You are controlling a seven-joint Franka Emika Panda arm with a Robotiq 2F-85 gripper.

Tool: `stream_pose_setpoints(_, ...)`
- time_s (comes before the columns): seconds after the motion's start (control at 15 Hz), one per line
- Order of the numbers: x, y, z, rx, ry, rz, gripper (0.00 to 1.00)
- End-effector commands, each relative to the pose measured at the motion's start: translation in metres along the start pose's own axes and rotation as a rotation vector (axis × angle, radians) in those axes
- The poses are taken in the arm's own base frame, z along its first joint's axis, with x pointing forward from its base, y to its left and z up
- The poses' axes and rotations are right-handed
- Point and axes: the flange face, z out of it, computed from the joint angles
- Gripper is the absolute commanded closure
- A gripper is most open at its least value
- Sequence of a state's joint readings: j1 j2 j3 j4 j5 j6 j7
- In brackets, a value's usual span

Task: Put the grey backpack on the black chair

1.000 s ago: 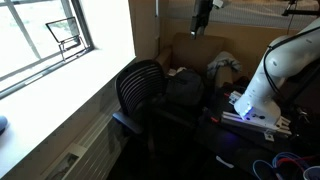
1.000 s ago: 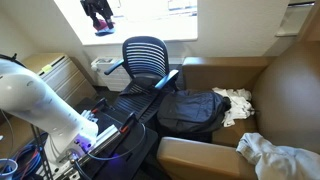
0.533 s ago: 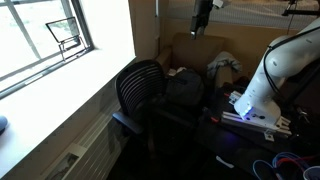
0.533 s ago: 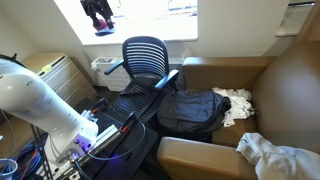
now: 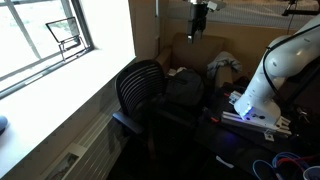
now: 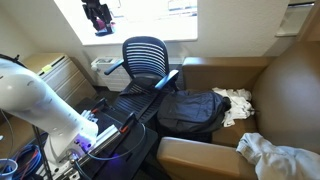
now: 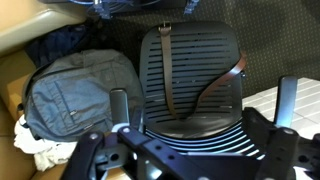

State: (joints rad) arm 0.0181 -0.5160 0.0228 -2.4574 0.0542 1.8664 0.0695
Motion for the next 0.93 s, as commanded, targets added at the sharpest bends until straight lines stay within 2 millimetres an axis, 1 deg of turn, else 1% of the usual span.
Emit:
stream_pose_setpoints(0.0,0.044,-0.018,0.078,0.121,-0.138,-0.039,0.0)
stream_pose_setpoints(0.07,0.053,-0.022,0.102,0.161,-0.177,-0.042,0.0)
stream_pose_setpoints(0.2,0.078,-0.022,0.146,0.267,-0.201,-0.065,0.0)
stream_pose_setpoints(0.33,0.102,-0.017,0.18,0.376,-0.242,-0.068,0.0)
stream_pose_setpoints(0.4,0.072,-0.023,0.157,0.299,-0.219,-0.057,0.0)
stream_pose_setpoints(0.47,0.079,-0.021,0.172,0.312,-0.242,-0.058,0.0)
stream_pose_setpoints(0.53,0.081,-0.02,0.177,0.309,-0.252,-0.056,0.0)
stream_pose_setpoints(0.67,0.081,-0.024,0.17,0.308,-0.24,-0.06,0.0)
stream_pose_setpoints(0.73,0.08,-0.009,0.176,0.252,-0.184,0.048,0.0)
stream_pose_setpoints(0.8,0.078,0.014,0.19,0.251,-0.188,0.108,0.0)
stream_pose_setpoints(0.87,0.071,0.043,0.208,0.233,-0.17,0.16,0.0)
